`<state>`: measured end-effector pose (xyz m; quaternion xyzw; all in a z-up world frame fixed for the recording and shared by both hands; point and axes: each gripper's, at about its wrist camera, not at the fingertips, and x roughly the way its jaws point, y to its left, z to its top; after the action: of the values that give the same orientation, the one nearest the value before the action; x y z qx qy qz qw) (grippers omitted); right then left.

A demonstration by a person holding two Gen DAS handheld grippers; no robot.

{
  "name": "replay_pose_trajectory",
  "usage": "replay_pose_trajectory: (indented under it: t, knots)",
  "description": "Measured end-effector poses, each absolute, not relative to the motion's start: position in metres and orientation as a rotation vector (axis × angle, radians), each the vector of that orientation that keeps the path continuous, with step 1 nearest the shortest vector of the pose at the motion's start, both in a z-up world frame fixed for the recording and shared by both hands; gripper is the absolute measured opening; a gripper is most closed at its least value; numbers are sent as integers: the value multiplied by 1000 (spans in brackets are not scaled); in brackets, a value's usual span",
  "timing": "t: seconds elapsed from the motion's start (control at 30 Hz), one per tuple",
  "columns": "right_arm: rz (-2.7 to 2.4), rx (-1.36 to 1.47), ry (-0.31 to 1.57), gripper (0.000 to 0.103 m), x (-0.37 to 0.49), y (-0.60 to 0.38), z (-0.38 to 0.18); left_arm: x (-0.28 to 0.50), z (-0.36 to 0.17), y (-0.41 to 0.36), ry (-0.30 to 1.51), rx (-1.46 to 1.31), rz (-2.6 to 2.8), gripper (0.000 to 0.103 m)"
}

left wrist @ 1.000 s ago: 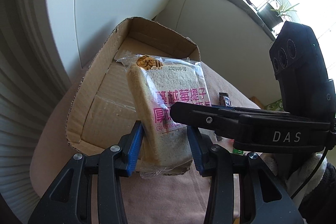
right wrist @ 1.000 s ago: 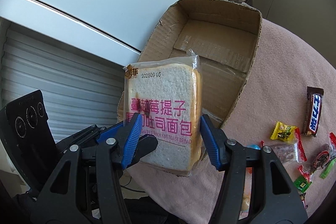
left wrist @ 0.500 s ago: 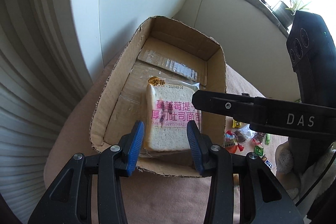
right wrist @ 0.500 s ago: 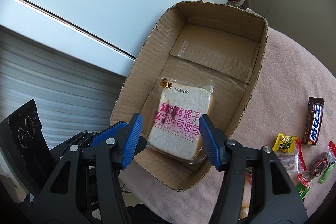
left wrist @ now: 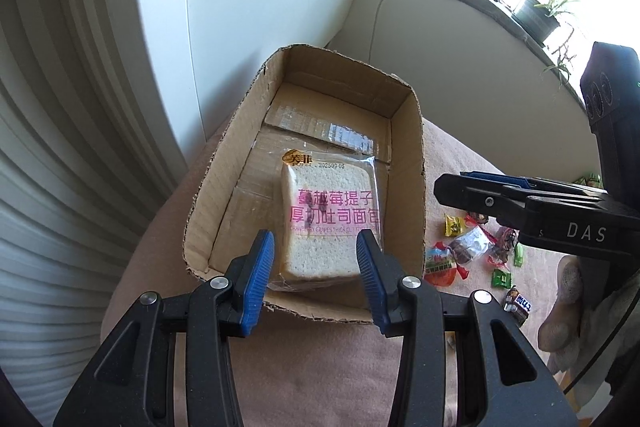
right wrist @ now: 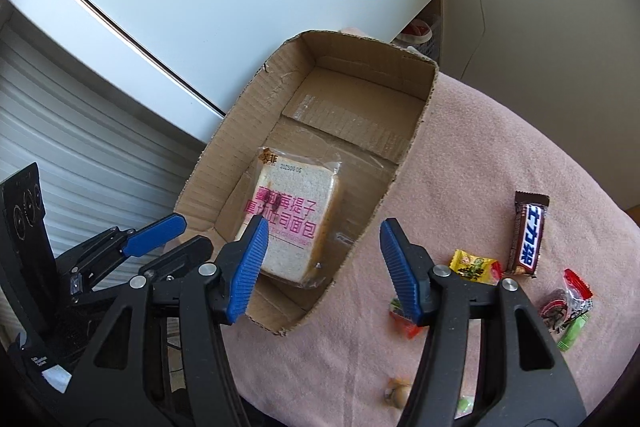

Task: Organize snacks
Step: 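Carry the bread loaf into the cardboard box and open the left tool, then grasp the egg candy with the left tool while the right tool grasps a chocolate bar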

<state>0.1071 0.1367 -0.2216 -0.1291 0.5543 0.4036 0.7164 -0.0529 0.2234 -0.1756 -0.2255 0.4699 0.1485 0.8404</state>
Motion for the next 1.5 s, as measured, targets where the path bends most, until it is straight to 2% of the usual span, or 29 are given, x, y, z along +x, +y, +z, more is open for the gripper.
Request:
replay_pose_trajectory:
  t: [0.1,0.4,0.5,0.8,1.07,1.5]
  knots:
    - [866,-281,1167,78,110,109,-213,-54,-174,209,998,-442,292,42]
    - [719,-294,1172,78,124,18,-210,-45,-175,158,1040,-368,182,42]
    - [661,-299,1190,78,124,-13,-213,-41,-179,141,1059,-365,146,52]
    - [539,-267,1280,78,108,-89,-245,-33,-209,86,1174,-358,-24,52]
    - [578,-434,1328,78,85,-99,-278,-23,-246,53,1273,-326,-77,52]
    - [618,-564,1347,78,83,-84,-300,-8,-261,37,1314,-241,-106,51]
